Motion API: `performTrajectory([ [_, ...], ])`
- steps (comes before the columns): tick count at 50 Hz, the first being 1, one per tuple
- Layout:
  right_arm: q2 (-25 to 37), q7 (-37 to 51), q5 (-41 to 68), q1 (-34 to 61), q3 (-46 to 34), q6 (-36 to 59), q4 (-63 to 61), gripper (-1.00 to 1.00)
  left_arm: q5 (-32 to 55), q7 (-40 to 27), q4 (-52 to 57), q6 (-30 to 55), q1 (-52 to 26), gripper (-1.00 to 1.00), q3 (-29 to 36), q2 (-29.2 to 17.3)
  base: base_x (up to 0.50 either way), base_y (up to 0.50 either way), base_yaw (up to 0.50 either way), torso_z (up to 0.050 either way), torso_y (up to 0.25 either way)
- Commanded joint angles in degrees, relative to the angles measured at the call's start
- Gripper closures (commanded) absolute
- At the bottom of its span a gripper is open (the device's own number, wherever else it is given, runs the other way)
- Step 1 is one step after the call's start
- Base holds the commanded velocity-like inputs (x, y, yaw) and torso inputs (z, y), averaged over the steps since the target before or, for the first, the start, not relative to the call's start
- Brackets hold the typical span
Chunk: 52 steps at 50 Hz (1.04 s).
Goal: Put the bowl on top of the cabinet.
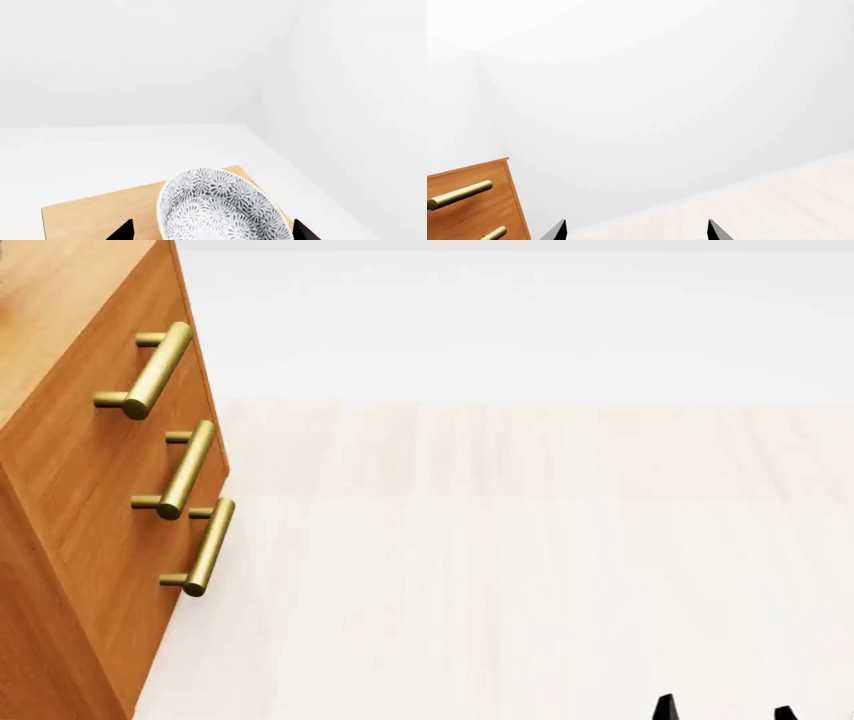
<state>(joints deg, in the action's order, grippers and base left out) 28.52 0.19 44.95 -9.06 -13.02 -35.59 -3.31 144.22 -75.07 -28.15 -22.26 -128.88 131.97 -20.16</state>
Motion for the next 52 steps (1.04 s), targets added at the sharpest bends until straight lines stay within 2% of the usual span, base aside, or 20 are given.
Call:
performTrajectory([
  [1,-0.09,0.02,-0.16,0.12,-0.02,0.19,0.06,-1.0,-3.5,-1.71,3.95,-1.38,-1.77,-1.0,0.6,0.06,0.0,0.0,0.0,0.0,0.0],
  [14,-0.17,0.07,-0.46,-0.09,0.11,0.09,-0.06,-1.0,-10.25,-5.47,13.88,-5.15,-5.32,-1.0,0.22,-1.65,0.0,0.0,0.0,0.0,0.0],
  [29,-0.28,0.19,-1.04,-0.3,0.05,0.12,-0.46,-1.0,-20.92,-11.28,22.23,-4.56,-5.48,-1.0,-5.91,-4.66,0.0,0.0,0.0,0.0,0.0],
  [34,-0.39,0.21,-1.17,-0.02,-0.06,0.38,-0.23,-1.0,-25.56,-14.24,25.05,-2.7,-5.85,-1.0,-9.17,-5.56,0.0,0.0,0.0,0.0,0.0],
  [44,-0.24,-0.09,-0.77,-0.35,0.13,0.16,-0.54,-1.0,-29.22,-14.93,25.15,0.35,-6.11,-1.0,-12.45,-5.91,0.0,0.0,0.0,0.0,0.0],
  [52,-0.22,-0.31,-0.69,-0.34,0.08,0.21,-0.63,-1.0,-33.85,-14.93,23.84,7.89,-6.11,-1.0,-19.81,-6.85,0.0,0.0,0.0,0.0,0.0],
])
